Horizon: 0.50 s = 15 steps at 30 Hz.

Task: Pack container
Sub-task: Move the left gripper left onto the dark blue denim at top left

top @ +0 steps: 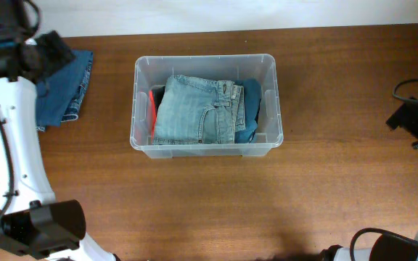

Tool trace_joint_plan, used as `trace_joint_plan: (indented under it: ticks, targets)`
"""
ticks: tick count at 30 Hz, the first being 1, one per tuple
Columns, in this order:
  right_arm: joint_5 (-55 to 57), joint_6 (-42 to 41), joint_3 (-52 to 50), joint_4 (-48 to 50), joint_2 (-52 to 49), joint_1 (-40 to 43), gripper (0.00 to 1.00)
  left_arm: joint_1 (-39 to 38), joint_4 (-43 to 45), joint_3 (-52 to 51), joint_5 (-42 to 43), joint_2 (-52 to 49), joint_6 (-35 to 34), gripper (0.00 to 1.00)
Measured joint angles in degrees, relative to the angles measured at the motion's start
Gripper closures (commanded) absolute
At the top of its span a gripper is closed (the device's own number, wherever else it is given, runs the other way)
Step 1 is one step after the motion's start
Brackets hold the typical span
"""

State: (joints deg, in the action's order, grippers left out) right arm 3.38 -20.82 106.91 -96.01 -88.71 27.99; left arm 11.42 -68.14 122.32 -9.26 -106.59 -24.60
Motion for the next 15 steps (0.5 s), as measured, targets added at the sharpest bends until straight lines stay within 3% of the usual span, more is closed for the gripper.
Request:
trace_joint_plan:
  ticks: [2,10,15]
  targets:
    - [0.0,0.0,0.0,0.0,0.0,0.0,0.02,2.2,1.9,-0.1,0.0,-1.5,-0.8,0.99]
    - [0.0,0.0,0.0,0.0,0.0,0.0,0.01,3.8,15.1,-0.5,-0.5,-13.6,-1.0,0.99]
    - [0.0,0.0,0.0,0.0,0.0,0.0,0.02,4.2,16.1,-0.5,-4.9,-21.9,-1.0,0.99]
